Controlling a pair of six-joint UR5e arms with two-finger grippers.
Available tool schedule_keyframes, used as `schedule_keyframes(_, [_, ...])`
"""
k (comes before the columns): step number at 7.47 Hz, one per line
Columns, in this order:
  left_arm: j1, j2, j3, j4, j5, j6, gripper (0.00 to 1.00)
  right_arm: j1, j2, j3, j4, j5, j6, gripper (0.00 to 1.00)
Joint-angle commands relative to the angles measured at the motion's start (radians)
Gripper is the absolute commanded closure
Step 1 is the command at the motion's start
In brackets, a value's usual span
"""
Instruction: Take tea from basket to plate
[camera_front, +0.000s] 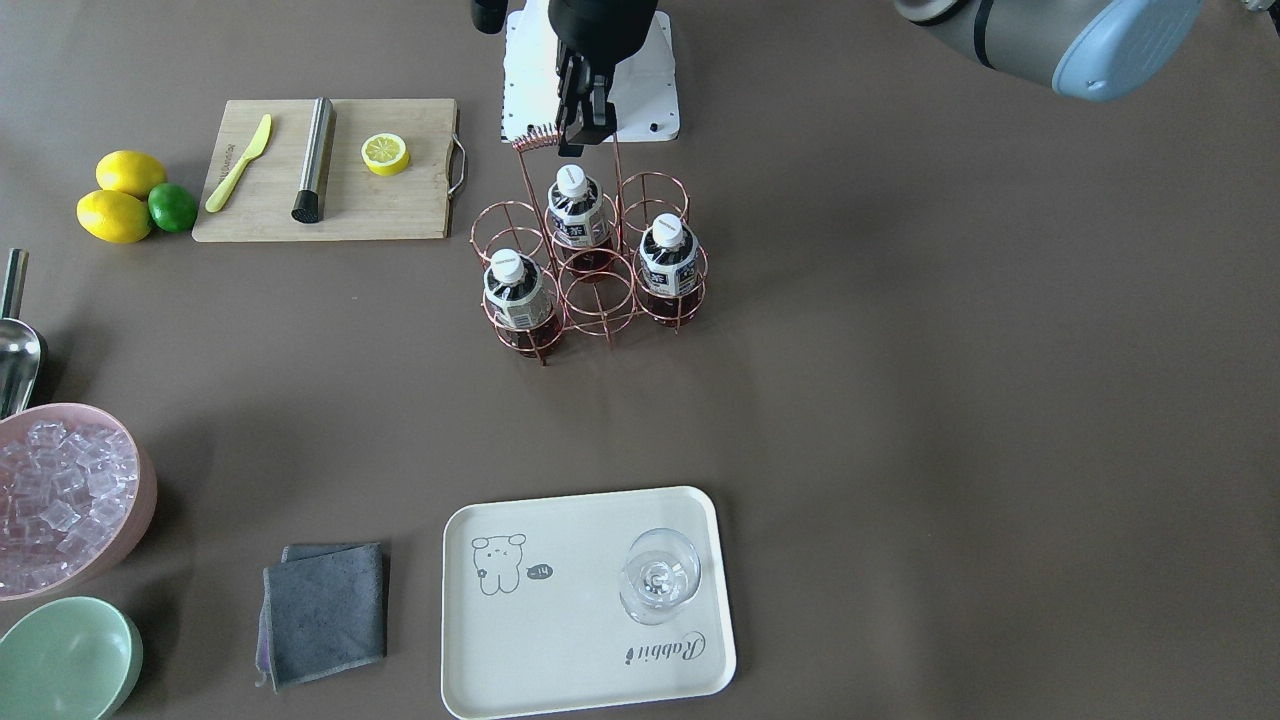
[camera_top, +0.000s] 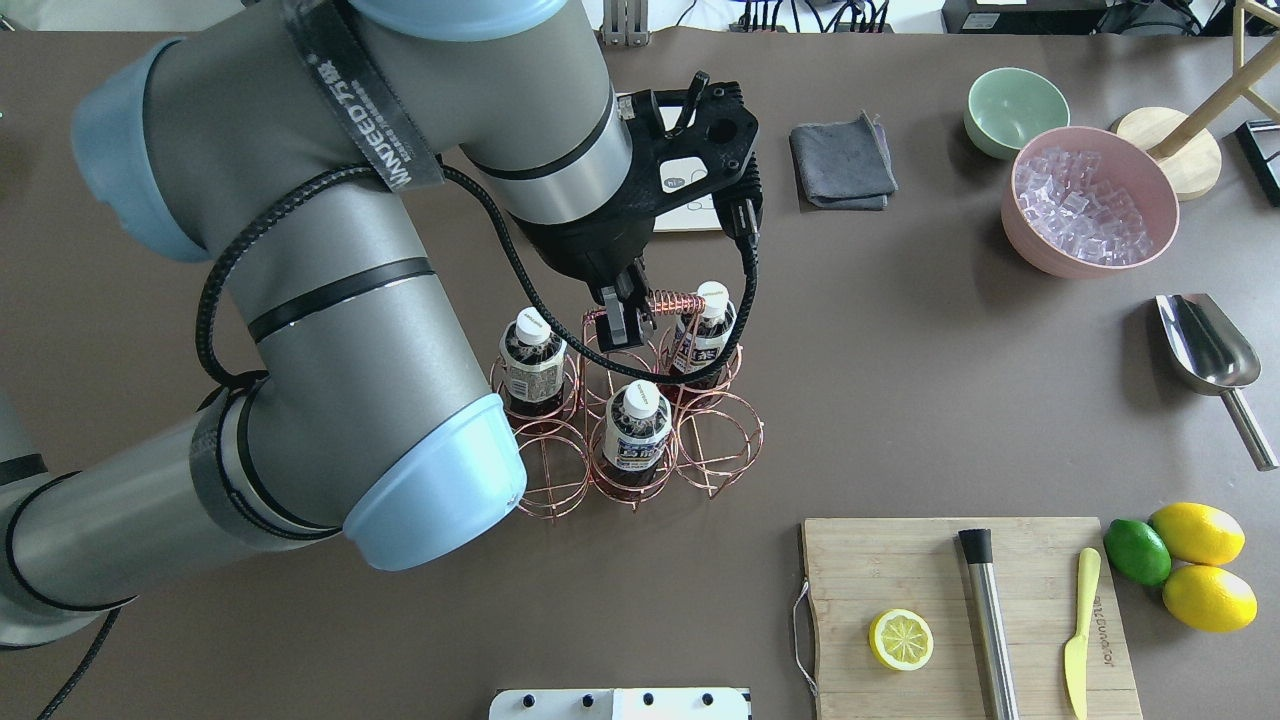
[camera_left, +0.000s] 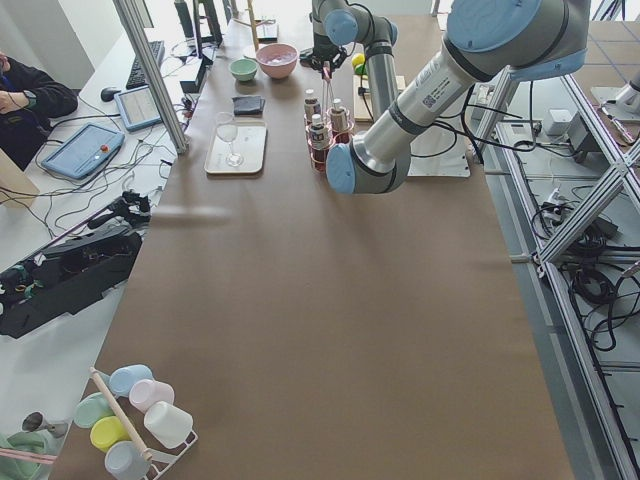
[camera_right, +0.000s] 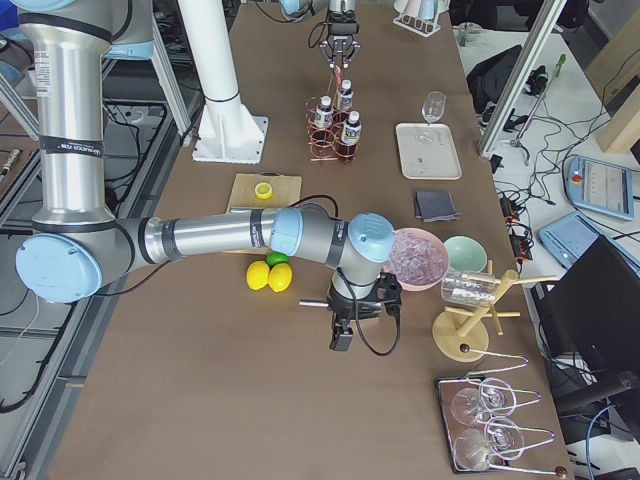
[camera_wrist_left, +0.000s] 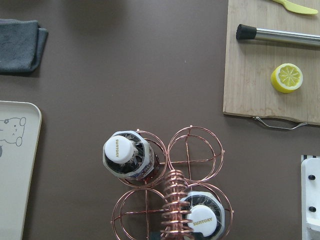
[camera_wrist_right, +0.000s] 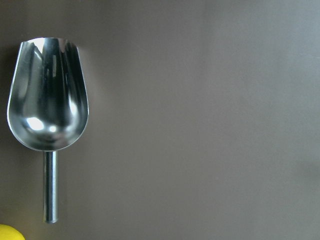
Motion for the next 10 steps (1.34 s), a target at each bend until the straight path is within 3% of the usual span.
schedule_keyframes(1, [0.000,0.002,0.003,0.000,0.005,0.000,1.00,-0.151,0.048,0.032,0.001,0.072,0.015,0.00])
schedule_keyframes(4, [0.000,0.003,0.002,0.001,0.006,0.000,1.00,-0.287,0.209,0.070,-0.003,0.086,0.245,0.00])
schedule_keyframes(7, [0.000,0.000,0.003,0.001,0.006,0.000,1.00,-0.470,0.277,0.197,-0.005,0.071,0.533,0.00])
schedule_keyframes(8, [0.000,0.000,0.003,0.001,0.005,0.000,1.00,-0.500,0.282,0.199,0.003,0.089,0.613,0.00])
schedule_keyframes(10, [-0.002,0.003,0.003,0.001,0.006,0.000,1.00,-0.573,0.402,0.168,0.009,0.178,0.925,0.00])
